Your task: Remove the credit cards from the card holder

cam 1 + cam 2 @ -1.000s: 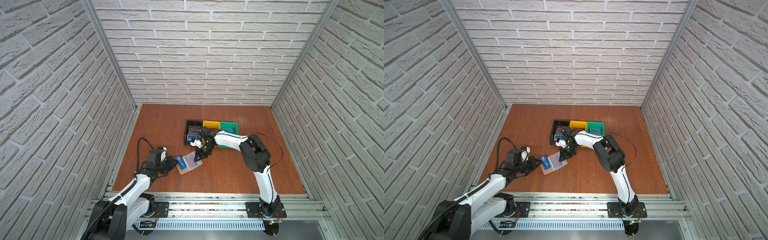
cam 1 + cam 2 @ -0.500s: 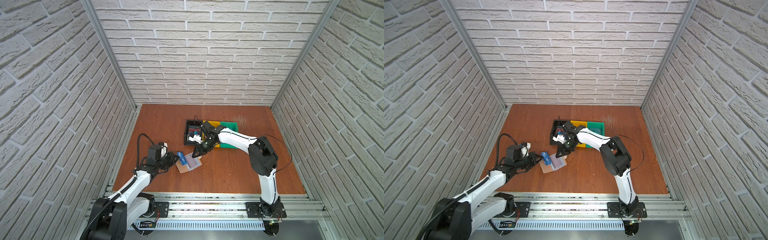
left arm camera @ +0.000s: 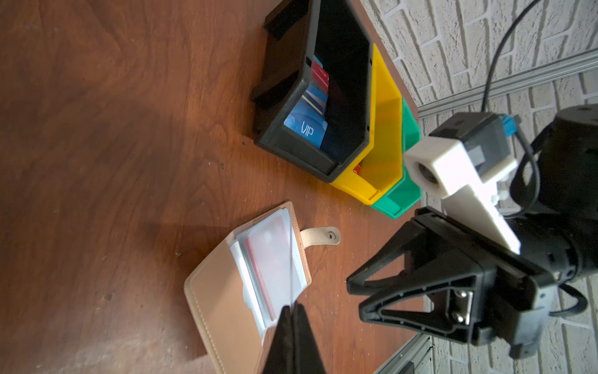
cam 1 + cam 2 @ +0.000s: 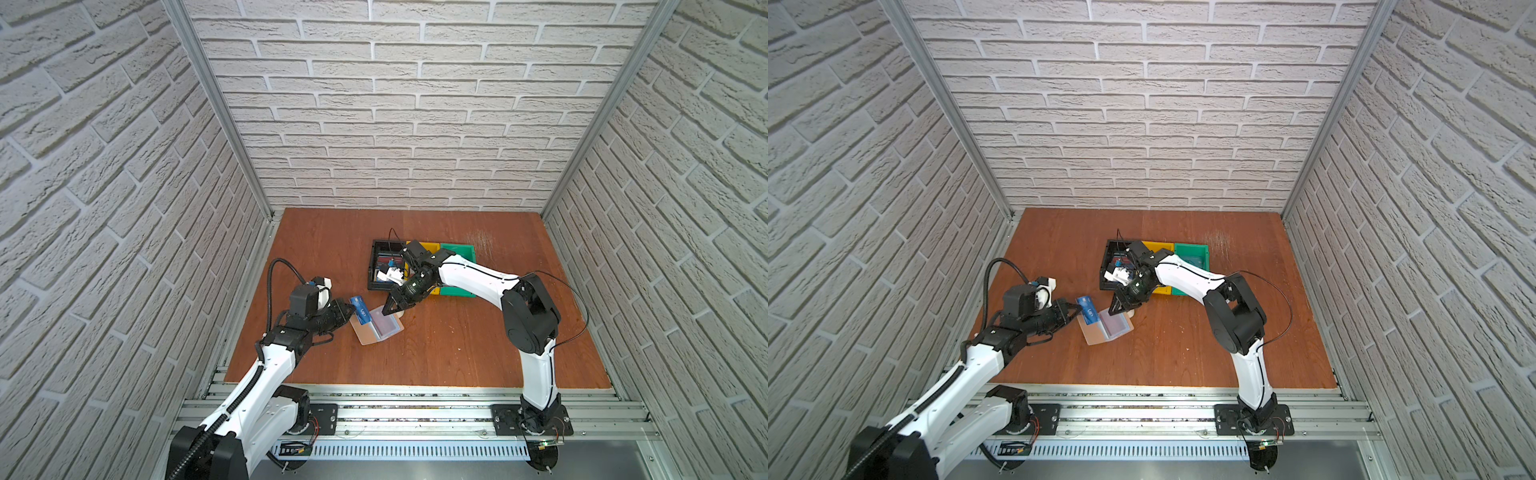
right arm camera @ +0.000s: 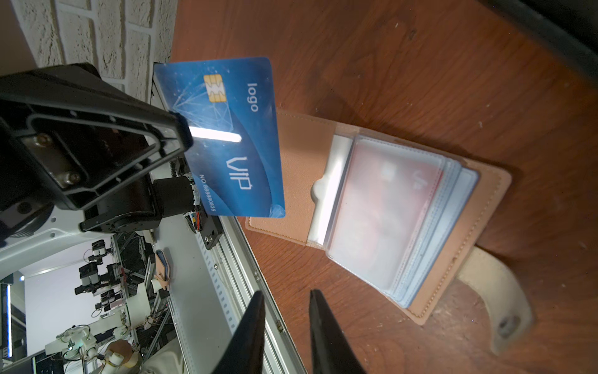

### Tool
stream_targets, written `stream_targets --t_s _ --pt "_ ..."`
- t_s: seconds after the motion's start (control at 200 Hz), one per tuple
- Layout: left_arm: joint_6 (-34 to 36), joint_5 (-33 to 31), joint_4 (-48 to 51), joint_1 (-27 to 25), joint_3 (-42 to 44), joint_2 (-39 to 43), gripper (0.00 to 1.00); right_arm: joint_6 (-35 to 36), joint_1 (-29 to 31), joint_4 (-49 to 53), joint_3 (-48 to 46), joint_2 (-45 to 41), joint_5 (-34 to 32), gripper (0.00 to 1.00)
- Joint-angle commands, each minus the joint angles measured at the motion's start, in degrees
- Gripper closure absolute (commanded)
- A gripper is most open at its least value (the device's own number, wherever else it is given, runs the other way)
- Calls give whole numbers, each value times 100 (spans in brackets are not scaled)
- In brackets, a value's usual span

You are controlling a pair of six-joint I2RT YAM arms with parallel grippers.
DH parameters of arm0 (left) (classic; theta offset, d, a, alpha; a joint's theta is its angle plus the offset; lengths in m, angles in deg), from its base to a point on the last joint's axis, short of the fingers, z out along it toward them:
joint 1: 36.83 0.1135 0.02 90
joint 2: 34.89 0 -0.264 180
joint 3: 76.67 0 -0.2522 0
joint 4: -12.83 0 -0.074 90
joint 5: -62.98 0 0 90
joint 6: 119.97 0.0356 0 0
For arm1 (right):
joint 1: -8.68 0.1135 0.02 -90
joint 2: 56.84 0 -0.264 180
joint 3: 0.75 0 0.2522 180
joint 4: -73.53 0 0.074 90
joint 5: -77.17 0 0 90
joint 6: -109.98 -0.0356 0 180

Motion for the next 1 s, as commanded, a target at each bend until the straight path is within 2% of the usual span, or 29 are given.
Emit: stream_targets --t_s 0.0,0.155,0.24,0.445,0.695,0.995 --pt "-93 161 -575 25 39 -53 100 66 12 11 133 -229 359 70" --pt "-303 342 -1136 27 237 -181 100 93 -5 102 238 -122 554 67" --pt "-367 426 -1451 17 337 -232 100 11 -39 -82 208 -89 921 66" --pt "-793 745 -2860 13 698 -539 100 -28 -100 -189 455 224 1362 64" --pt "-966 925 -3578 -34 796 -952 100 125 -299 129 939 605 1311 62" --pt "-1061 881 -3832 -60 915 -875 100 141 -526 120 924 563 1218 61"
